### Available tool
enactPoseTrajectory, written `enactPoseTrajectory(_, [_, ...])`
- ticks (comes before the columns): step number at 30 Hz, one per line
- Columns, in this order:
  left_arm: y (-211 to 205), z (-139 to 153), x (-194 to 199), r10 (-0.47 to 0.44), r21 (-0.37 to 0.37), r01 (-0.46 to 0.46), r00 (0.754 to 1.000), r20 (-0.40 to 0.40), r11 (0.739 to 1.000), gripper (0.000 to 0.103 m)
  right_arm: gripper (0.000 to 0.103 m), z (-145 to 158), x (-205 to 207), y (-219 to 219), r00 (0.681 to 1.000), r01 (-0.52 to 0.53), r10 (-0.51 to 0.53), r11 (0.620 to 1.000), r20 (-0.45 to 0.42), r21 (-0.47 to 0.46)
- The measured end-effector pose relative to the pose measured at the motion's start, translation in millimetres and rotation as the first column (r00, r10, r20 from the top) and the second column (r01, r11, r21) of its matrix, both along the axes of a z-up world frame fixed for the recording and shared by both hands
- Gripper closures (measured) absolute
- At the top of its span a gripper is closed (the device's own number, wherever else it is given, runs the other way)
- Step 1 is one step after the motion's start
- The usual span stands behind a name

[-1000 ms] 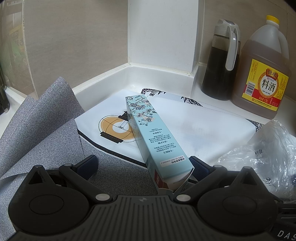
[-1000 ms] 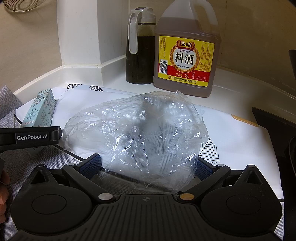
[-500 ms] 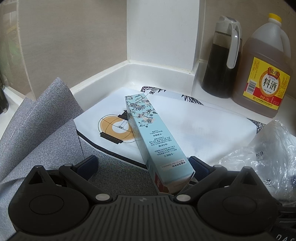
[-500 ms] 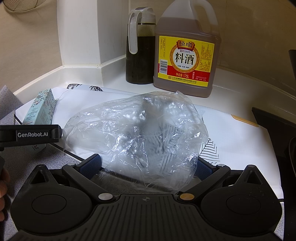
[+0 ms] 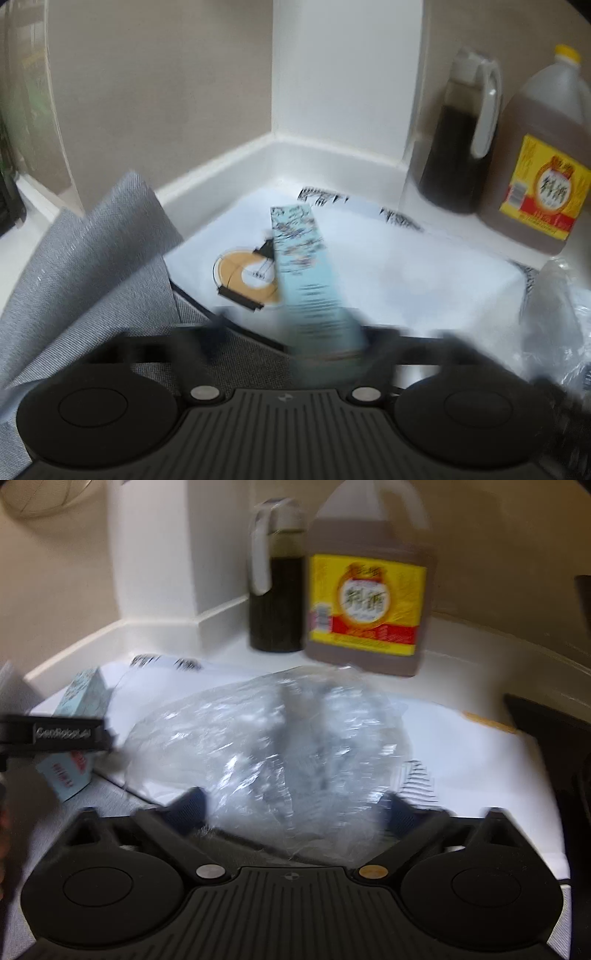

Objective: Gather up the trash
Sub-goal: 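Close the left tool on the light blue box and lift it, then lift the box and bag off the mat with both tools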

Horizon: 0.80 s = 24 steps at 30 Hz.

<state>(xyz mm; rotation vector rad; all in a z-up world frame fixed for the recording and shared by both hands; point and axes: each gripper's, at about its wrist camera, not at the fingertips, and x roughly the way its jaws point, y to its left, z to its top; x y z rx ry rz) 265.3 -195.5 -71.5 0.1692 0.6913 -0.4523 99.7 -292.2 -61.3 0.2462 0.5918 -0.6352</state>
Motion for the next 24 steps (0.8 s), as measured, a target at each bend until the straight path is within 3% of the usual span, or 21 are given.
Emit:
enactPoseTrajectory(1, [1,2,-1,-0.006,-0.009,0.006,1.000,-0.006,1.000,0.072,0.057,1,-2,-1,1.000,0.009,-0.009,1.000,0.010,0.000])
enactPoseTrajectory(2, [4,5,-3,-0.004,-0.024,0.004,1.000,-0.009,1.000,0.072,0.072,1,-3,-3,1.000,0.012,-0.012,1.000,0.022,0.004])
enactPoseTrajectory(4, [7,9,-8,-0.002,-0.044,0.002,1.000,0.003,0.999,0.072,0.084,1,-7,-7,0.998,0.012,-0.013,0.999,0.054,0.030])
enactPoseTrajectory(8, [14,24,-22,-0.037,-0.073,0.039,0.999,0.031,0.997,0.072,0.085,5,-18,-11,0.983,0.034,-0.046,0.997,0.180,0.069])
enactPoseTrajectory(12, [23,40,-40,-0.064,-0.111,0.070,0.997,0.051,0.991,0.072,0.085,14,-25,-3,0.961,0.047,-0.051,0.999,0.270,0.020])
enactPoseTrajectory(24, [68,74,-124,-0.107,-0.093,0.124,0.980,0.165,0.988,0.072,0.085,15,-25,-5,0.957,0.045,-0.059,0.998,0.285,0.054])
